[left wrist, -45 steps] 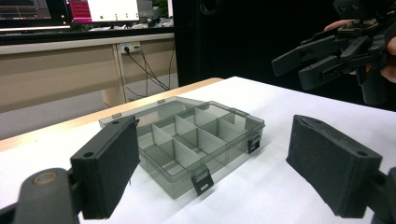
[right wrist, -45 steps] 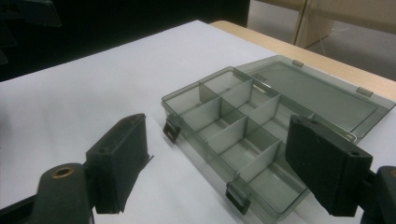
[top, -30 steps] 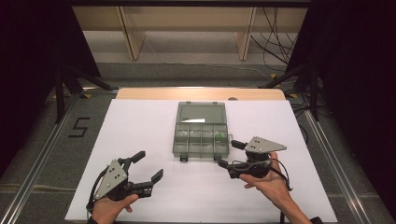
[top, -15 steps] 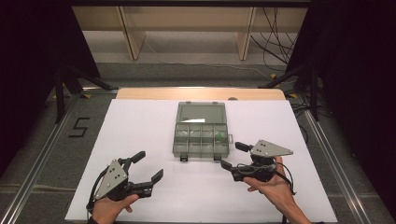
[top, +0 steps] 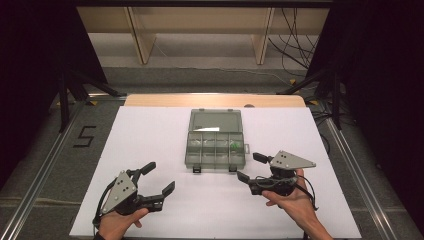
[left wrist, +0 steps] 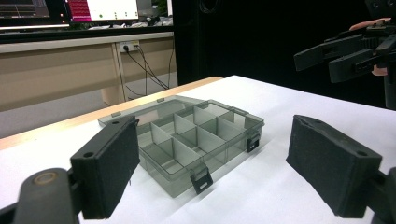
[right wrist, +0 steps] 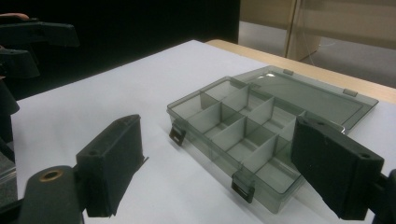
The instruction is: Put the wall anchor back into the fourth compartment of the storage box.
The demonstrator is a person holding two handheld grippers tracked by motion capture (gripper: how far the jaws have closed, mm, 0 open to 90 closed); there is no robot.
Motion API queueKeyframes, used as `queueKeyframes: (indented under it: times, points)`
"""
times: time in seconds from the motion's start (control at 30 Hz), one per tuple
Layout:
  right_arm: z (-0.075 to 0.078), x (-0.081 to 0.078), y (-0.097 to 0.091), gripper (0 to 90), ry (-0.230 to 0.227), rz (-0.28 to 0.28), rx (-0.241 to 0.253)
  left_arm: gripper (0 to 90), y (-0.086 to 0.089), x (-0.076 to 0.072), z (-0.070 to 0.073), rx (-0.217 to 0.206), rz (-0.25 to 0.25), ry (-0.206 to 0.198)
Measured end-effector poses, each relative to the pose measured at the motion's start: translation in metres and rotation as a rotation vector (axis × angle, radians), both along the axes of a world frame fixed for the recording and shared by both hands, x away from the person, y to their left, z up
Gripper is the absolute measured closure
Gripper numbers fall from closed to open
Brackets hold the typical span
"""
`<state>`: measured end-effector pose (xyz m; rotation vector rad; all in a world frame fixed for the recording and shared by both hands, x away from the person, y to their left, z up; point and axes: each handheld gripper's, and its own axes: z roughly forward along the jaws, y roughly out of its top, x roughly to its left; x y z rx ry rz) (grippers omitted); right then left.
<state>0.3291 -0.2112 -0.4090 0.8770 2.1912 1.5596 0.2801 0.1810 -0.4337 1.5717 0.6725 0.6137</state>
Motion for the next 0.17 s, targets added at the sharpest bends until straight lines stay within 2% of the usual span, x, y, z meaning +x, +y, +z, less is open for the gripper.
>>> queueKeyframes:
  times: [0.17]
  points:
    - [0.0002,-0.0002,-0.0003,17.7,-0.002,-0.010,-0.003,16.1,0.0000,-0.0001,0.0001,0.000,0.000,0.000]
